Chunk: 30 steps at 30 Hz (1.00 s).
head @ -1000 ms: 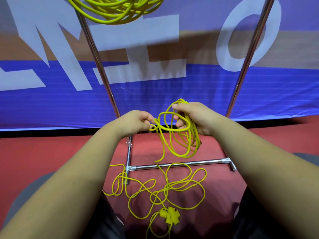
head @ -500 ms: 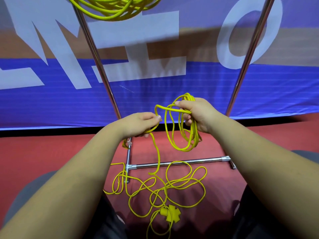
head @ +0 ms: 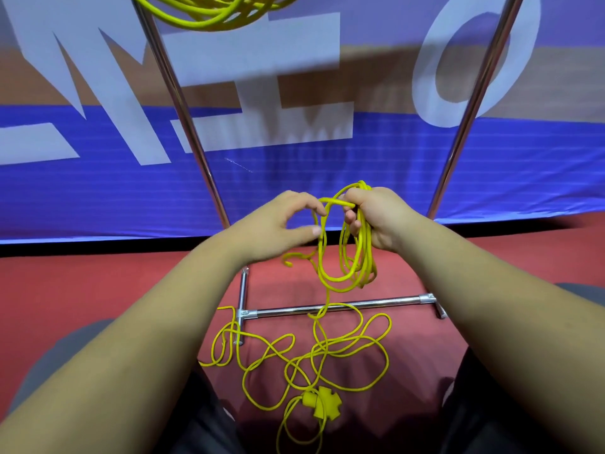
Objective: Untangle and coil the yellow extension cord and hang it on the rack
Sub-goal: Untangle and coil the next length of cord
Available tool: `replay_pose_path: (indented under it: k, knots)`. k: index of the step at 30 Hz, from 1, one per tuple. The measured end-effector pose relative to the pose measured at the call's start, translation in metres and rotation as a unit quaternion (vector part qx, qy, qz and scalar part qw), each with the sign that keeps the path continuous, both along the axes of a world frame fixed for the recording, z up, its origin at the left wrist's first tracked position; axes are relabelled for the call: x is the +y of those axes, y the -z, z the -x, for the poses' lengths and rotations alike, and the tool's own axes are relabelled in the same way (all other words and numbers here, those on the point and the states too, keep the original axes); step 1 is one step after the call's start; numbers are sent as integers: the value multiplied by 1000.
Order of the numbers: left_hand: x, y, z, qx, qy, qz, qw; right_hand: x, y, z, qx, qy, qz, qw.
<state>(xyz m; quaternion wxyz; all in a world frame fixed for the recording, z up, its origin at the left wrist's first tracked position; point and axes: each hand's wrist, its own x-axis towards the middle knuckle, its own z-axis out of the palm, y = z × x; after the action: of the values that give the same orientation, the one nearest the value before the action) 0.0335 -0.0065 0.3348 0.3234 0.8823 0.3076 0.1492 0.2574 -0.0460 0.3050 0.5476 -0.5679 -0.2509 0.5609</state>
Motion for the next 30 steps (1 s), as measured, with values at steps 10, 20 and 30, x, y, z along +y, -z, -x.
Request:
replay_pose_path:
  k: [10, 20, 30]
  knots:
    - [3, 22, -17, 46, -50, 56, 996, 1, 5, 4, 6, -17, 2, 1000]
    - [17, 3, -32, -264, -287, 473, 790, -11, 6, 16, -67, -119, -14, 990]
    - [23, -7, -45, -287, -347, 501, 739, -18, 23, 35, -87, -197, -64, 974]
